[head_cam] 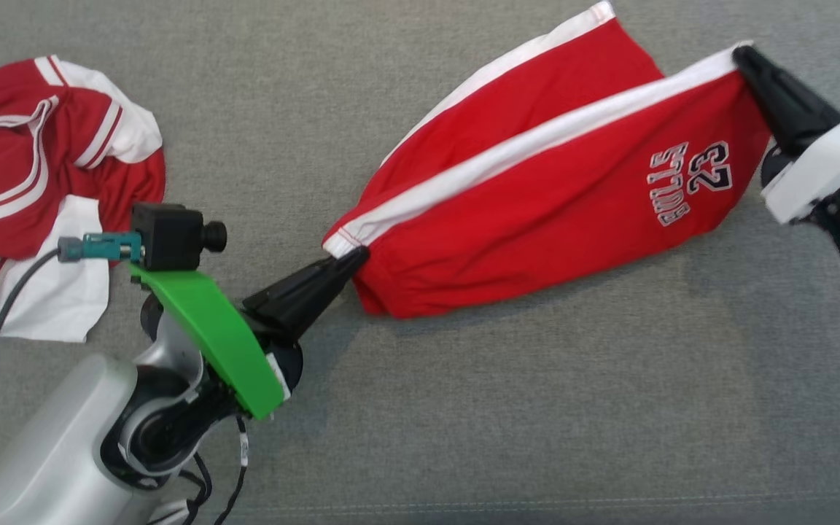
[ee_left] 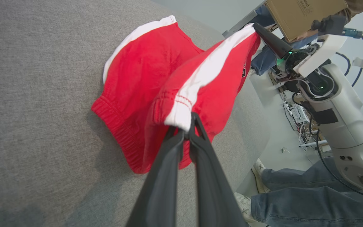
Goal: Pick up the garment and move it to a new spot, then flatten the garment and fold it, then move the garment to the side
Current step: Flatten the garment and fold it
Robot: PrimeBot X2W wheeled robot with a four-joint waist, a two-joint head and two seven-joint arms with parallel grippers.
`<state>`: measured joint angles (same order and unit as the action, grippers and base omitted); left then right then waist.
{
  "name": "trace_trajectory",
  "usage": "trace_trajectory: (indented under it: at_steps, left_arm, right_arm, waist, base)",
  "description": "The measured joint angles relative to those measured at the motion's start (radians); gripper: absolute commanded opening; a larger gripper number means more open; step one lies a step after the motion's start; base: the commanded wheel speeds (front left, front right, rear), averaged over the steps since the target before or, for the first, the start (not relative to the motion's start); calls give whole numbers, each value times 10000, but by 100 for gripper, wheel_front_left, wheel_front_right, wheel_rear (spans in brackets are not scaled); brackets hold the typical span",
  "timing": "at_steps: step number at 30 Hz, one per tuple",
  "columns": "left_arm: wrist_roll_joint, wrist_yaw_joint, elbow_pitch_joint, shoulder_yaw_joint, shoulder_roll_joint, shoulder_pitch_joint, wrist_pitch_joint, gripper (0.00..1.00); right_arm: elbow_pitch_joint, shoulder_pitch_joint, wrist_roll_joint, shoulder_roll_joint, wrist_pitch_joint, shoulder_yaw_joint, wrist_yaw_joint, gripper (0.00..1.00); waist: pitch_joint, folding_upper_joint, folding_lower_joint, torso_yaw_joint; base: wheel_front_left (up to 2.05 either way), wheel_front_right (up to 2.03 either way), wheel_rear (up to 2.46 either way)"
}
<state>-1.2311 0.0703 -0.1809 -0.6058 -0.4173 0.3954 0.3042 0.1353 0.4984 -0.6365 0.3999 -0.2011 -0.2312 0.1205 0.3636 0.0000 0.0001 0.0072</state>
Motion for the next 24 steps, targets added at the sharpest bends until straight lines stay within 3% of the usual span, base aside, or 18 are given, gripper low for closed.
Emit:
trace_trajectory:
  at_steps: [9,15,24]
  left_arm:
    - [-142,-284,571,46,1049,1801,564,0]
    - [-142,-439,1279,180,1411,2451,556,0]
    - [-79,-337,2173,-27,2002,3079,495,0]
  right_arm:
    - [347,1641,63,863,-1218,579,-604,0]
    - [462,2656,380,922,-1618,180,-593,0]
    - [1037,3191,470,671,-1699,-107,-545,0]
  waist:
    - [1125,0,1,1094]
    - [2001,0,1,1684]
    - [2916,0,1,2246]
  base:
    - [0,0,0]
    - [0,0,0]
    - [0,0,0]
